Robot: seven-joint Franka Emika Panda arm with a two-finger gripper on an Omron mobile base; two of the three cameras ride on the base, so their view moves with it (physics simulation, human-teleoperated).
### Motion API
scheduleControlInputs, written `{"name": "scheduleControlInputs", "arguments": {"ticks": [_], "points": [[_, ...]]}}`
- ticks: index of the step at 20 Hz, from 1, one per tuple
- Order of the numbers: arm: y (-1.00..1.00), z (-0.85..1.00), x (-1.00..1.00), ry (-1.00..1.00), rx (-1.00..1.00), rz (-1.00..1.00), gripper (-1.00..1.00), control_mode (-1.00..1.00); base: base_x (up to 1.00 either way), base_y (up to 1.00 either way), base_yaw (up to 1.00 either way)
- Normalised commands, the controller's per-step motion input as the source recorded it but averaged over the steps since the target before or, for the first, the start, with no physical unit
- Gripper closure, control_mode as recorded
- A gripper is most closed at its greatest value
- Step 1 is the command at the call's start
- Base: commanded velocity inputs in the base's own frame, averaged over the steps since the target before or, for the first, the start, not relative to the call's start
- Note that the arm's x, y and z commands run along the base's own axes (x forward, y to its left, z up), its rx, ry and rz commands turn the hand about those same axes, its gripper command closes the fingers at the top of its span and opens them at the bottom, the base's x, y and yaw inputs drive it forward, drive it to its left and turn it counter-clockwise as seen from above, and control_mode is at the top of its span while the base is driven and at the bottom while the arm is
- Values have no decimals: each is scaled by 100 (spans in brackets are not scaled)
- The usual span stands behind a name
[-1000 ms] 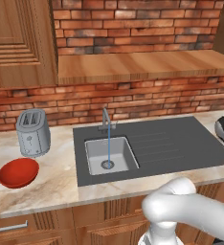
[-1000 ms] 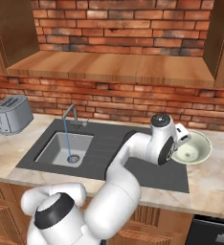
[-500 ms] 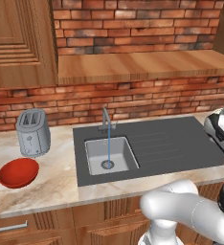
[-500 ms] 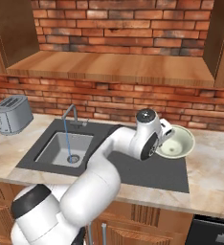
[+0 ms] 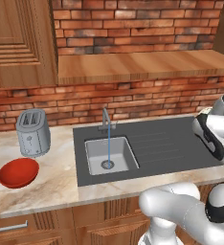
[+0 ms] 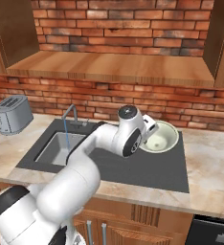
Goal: Rinse each bowl for a few seconds and place them down in the sink or on the counter.
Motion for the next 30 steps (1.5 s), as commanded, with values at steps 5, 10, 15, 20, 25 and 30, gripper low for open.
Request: {"name": "scheduleControlInputs", "arguments": {"ticks": [5,10,15,20,25,30], "points": [[55,9,-3,0,-6,7,100,-100,0,0,0],[47,7,-6,1,-2,7,100,-100,0,0,0],[44,5,-12,0,-3,7,100,-100,0,0,0],[54,1,-12,0,-4,7,100,-100,0,0,0],[66,0,-7,0,-3,7,100,-100,0,0,0],[67,0,-2,0,-2,8,100,-100,0,0,0]]}}
